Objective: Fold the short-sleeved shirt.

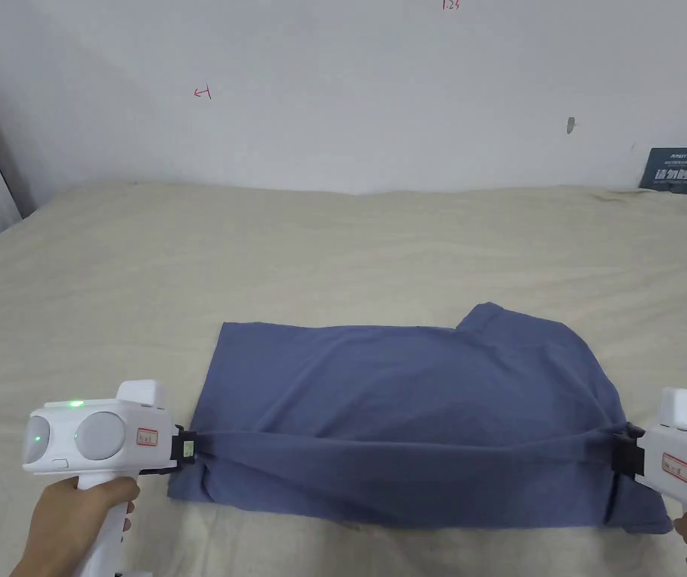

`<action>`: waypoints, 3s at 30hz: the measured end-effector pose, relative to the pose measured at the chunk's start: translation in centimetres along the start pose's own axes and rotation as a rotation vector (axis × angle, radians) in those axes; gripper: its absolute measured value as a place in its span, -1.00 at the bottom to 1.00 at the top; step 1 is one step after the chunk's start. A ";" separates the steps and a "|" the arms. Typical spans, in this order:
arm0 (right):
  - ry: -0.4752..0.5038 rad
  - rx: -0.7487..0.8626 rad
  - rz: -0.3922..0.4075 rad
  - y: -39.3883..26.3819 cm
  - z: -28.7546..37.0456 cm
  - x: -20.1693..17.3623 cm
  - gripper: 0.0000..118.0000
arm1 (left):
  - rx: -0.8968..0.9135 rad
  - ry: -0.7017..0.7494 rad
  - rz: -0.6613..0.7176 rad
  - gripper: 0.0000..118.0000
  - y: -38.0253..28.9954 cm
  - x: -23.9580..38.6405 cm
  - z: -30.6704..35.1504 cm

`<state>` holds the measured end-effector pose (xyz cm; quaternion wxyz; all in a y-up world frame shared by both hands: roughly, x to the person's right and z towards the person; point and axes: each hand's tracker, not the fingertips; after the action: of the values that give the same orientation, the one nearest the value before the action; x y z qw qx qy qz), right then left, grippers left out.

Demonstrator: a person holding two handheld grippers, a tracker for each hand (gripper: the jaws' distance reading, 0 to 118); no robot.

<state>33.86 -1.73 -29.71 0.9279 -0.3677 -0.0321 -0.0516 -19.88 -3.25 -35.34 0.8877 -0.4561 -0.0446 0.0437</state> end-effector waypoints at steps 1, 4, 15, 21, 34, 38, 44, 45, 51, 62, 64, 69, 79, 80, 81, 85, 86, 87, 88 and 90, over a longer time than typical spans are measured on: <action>-0.009 -0.009 0.002 0.5 -0.9 -0.1 -0.89 | -0.010 0.004 -0.008 -0.94 0.6 0.1 -0.7; -0.034 -0.060 0.002 1.1 -3.7 -0.1 -0.89 | -0.040 0.014 -0.020 -0.94 1.8 0.4 -3.0; -0.099 -0.190 -0.040 0.0 -10.9 -0.5 -0.89 | -0.155 0.094 -0.111 -0.94 2.8 1.7 -10.8; -0.108 -0.203 -0.048 -1.8 -12.0 0.2 -0.88 | -0.151 0.089 -0.101 -0.92 2.9 1.5 -10.1; -0.027 0.021 -0.087 1.1 -3.6 1.5 0.66 | 0.016 0.054 -0.086 1.00 3.3 2.8 -3.1; 0.000 0.133 -0.084 1.2 1.1 1.3 0.66 | 0.110 0.019 -0.084 1.00 2.5 2.7 0.4; 0.011 0.291 -0.064 -0.5 6.7 0.8 0.72 | 0.229 0.017 -0.077 0.88 -0.3 2.3 4.4; -0.001 0.310 -0.056 -0.9 7.4 0.8 0.68 | 0.266 0.012 -0.069 0.75 -1.0 2.3 5.0; -0.039 0.401 -0.014 -3.6 10.1 -0.1 -0.76 | 0.406 0.029 -0.079 -0.32 -5.1 2.7 7.2; -0.112 0.484 0.097 -7.0 12.2 -1.9 -1.00 | 0.379 0.031 -0.105 -1.00 -9.3 3.3 7.3; -0.114 0.487 0.099 -7.0 12.3 -1.9 -1.00 | 0.378 0.045 -0.111 -1.00 -9.3 3.3 7.3; -0.112 0.479 0.102 -6.3 11.9 -1.8 -1.00 | 0.305 0.035 -0.101 -1.00 -7.4 2.5 6.8; -0.115 0.446 0.086 -5.3 10.1 -1.6 -1.00 | 0.022 -0.008 -0.052 -1.00 -1.1 -0.4 -0.5; -0.116 0.441 0.086 -5.3 9.8 -1.7 -1.00 | -0.001 0.000 -0.037 -1.00 -0.7 -0.6 -1.2; -0.116 0.436 0.086 -5.3 9.6 -1.7 -1.00 | -0.017 0.004 -0.042 -1.00 -0.4 -0.8 -2.1; -0.115 0.416 0.083 -5.3 8.7 -1.7 -1.00 | -0.097 0.030 -0.022 -0.79 0.1 -1.7 -4.8; -0.115 0.412 0.084 -5.3 8.5 -1.6 -1.00 | -0.117 0.025 -0.012 -0.62 0.2 -2.0 -5.3; -0.113 0.408 0.084 -5.4 8.3 -1.6 -1.00 | -0.134 0.022 -0.006 -0.41 0.1 -2.1 -5.7; -0.113 0.401 0.085 -5.4 8.2 -1.6 -1.00 | -0.151 0.027 -0.009 -0.19 0.0 -2.2 -6.1; -0.113 0.394 0.085 -5.5 7.9 -1.6 -1.00 | -0.166 0.046 -0.024 0.13 -0.4 -2.2 -6.8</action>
<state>31.48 -0.20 -20.41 0.9800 -0.1827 -0.0778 0.0155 -21.26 -9.20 -39.03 0.8481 -0.5285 -0.0333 0.0187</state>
